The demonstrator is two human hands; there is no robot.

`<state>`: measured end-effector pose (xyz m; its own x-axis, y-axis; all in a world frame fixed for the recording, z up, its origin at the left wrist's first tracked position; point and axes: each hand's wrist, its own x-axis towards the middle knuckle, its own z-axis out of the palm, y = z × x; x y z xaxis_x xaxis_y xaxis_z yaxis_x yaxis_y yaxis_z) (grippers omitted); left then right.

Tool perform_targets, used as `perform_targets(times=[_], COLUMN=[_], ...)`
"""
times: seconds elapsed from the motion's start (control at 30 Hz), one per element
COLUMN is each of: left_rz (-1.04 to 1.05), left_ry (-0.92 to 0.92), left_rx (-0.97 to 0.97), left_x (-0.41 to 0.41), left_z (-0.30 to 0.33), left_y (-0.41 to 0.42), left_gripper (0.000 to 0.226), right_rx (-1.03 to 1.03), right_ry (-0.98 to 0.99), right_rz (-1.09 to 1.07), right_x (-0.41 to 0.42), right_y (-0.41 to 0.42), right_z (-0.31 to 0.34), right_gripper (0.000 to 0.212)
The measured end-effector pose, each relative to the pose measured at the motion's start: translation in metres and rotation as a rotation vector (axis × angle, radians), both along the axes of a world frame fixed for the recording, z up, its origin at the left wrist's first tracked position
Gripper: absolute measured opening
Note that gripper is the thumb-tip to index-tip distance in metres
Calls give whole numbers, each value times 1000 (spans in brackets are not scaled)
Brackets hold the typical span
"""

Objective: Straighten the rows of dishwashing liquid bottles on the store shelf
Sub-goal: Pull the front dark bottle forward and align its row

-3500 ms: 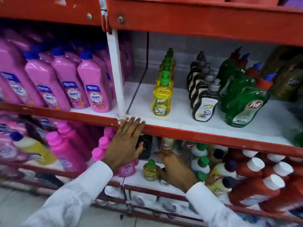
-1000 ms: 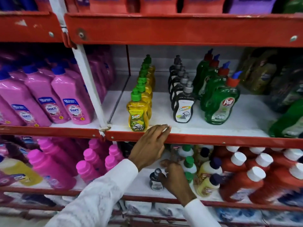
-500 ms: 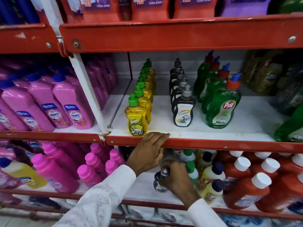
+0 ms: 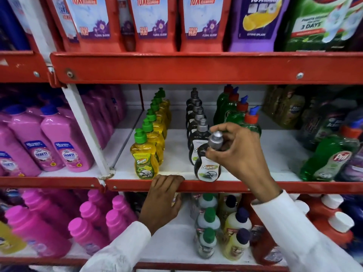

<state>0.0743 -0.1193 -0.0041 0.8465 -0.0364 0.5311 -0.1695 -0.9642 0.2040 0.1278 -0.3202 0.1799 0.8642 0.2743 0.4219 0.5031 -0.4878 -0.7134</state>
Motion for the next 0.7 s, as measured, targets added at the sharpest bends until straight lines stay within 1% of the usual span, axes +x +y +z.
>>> perform_targets(times=[0.1,0.33,0.4,0.47,0.6,0.7], left_rz=[15,41,46,26,104,146], left_ry=[-1,24,32,30,42,35], left_rx=[8,74,73,118,137,156], left_x=[-1,-8,-10,3,-1,-6], left_z=[2,-3,-2,4,1,-5], left_y=[-2,-10,-9,-22,-23,-26], left_gripper=[45,54,55,56,63,66], right_rx=[-23,-120,-113,-62,-61,-28], right_ry=[-13,29,28,28,-3,-11], right_rz=[29,59,57,32,74,109], right_x=[16,31,33,47,51,49], right_y=[11,25,29,13,28,36], right_z=[-1,-17,-17,-18,-25,-30], right_gripper=[49,48,49,51,50,56])
